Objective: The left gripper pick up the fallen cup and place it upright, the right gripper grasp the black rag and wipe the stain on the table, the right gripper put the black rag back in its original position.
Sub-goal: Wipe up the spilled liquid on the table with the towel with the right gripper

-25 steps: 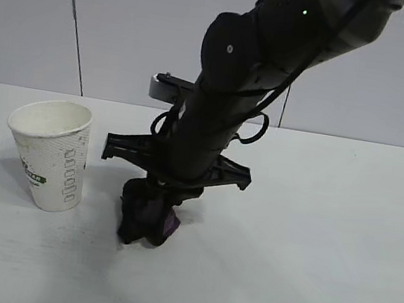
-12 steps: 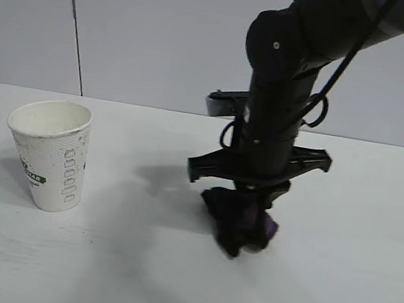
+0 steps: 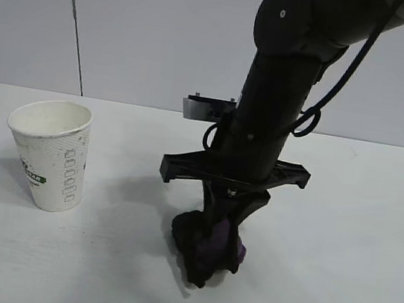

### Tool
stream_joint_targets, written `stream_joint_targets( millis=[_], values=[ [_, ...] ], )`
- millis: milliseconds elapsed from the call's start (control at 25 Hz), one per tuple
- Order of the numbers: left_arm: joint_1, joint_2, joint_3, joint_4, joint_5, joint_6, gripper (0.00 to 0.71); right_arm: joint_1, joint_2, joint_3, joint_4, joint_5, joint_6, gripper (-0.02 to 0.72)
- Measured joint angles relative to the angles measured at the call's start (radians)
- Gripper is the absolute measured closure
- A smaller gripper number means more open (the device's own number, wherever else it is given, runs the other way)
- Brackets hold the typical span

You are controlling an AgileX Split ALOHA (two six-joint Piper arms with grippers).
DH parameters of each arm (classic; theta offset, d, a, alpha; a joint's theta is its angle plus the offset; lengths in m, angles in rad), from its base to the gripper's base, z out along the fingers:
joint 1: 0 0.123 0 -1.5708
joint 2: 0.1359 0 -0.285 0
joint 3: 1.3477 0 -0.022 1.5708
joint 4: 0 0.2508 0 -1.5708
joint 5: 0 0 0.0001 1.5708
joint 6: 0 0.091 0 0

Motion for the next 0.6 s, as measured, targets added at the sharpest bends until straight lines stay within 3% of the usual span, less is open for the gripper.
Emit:
stream_joint_targets(
  millis=[80,280,400,480,600],
  values=[
    [0.000,0.000,0.000,0.000,0.000,0.000,0.054,0.000,0.000,0.000,-0.040,-0.018,0.015,0.603],
    [0.000,0.000,0.000,0.000,0.000,0.000,0.056,-0.003,0.000,0.001,-0.227,-0.013,0.150,0.603],
    [0.000,0.000,0.000,0.000,0.000,0.000,0.056,-0.006,0.000,0.001,-0.273,-0.003,0.183,0.598],
    [0.000,0.000,0.000,0.000,0.000,0.000,0.056,-0.008,0.000,0.001,-0.276,-0.004,0.189,0.530],
    [0.000,0.000,0.000,0.000,0.000,0.000,0.056,-0.008,0.000,0.001,-0.276,-0.004,0.198,0.310]
  ],
)
